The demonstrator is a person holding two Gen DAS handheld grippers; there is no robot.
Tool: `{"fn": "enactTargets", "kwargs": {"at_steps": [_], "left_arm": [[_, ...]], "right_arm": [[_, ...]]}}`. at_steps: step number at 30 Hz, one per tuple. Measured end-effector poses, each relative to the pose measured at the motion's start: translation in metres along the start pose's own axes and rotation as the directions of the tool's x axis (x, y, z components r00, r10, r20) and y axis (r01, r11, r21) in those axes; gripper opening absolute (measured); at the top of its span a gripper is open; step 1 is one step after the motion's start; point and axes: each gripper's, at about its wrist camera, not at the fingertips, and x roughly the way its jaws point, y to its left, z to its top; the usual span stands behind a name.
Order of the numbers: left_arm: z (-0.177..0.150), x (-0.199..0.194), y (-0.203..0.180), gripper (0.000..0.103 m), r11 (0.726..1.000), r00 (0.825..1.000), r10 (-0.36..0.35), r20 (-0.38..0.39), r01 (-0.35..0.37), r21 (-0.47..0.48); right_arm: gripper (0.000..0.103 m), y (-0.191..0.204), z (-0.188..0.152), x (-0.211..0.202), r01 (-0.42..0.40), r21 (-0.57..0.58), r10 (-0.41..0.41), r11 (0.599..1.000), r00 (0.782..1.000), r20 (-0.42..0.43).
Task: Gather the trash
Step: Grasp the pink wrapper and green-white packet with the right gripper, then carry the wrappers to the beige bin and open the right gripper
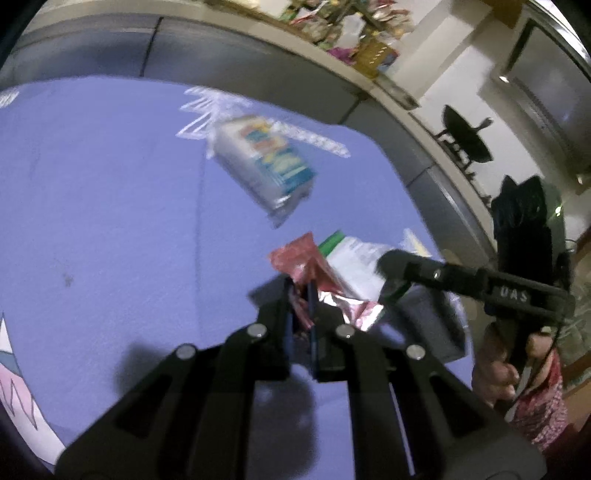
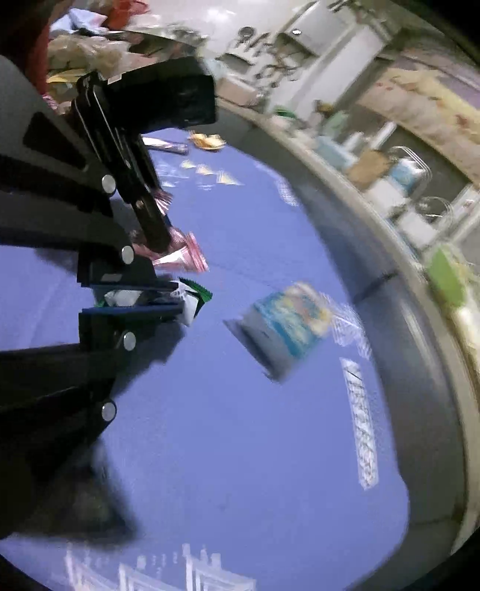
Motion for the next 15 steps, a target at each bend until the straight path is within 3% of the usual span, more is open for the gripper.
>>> {"fn": "enactTargets", "kwargs": {"at_steps": [3,8,15], "left_arm": [[0.008,-0.001,-0.023,0.006,0.999,1.0,-0.03,0.002,0.03,0.03],[0.023,0.02,-0.078,0.006,0.992,0.996,-0.079,-0.038,0.083,0.097],[0.05,0.073,-0.196,0.006,0.957,0.98,-0.174,-0.101,0.192,0.217]], "right_arm": [[0.003,-0.016,-0.001,-0.036,0.007,0.03,-0.01,1.0,0.997,0.082],[0.003,-0.061,-0.01,-0.103,0.018,0.104,-0.042,0.994,0.973,0.226],[0.003,-0.148,-0.034,-0.206,0.078,0.247,-0.174,0.966,0.903,0.394]]}}
